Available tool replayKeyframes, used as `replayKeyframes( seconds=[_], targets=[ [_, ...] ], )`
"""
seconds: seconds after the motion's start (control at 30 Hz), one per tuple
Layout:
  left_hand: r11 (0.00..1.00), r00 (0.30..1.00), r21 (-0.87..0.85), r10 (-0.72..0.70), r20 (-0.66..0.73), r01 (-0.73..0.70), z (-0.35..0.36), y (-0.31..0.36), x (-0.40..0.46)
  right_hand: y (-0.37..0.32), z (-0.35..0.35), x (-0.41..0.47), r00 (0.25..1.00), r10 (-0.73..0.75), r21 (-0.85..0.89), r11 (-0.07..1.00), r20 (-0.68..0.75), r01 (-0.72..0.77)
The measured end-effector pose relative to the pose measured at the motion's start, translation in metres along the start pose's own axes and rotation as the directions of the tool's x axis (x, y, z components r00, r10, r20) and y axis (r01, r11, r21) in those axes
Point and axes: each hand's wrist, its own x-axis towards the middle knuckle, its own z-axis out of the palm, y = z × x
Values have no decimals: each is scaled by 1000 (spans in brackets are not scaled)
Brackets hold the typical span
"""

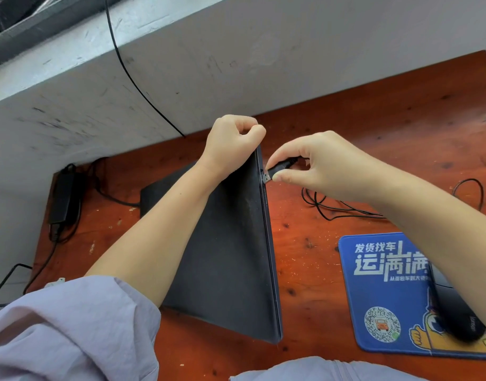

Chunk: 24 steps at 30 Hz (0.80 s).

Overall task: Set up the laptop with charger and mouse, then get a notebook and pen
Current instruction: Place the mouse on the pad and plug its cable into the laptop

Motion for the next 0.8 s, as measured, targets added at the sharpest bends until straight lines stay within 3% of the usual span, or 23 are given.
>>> replayKeyframes(
  seconds=[0.23,0.53,0.8],
  targets=[
    [1000,1000,-19,0,-5,0,-3,0,1,0,6,-1,993,-40,-20,999,-108,38],
    [1000,1000,-30,0,-1,0,-1,-1,1,-7,2,1,995,-85,-121,990,-48,78],
    [1000,1000,-15,-11,-15,10,-2,-2,4,-5,16,-4,978,-114,-134,987,-172,91]
  ],
)
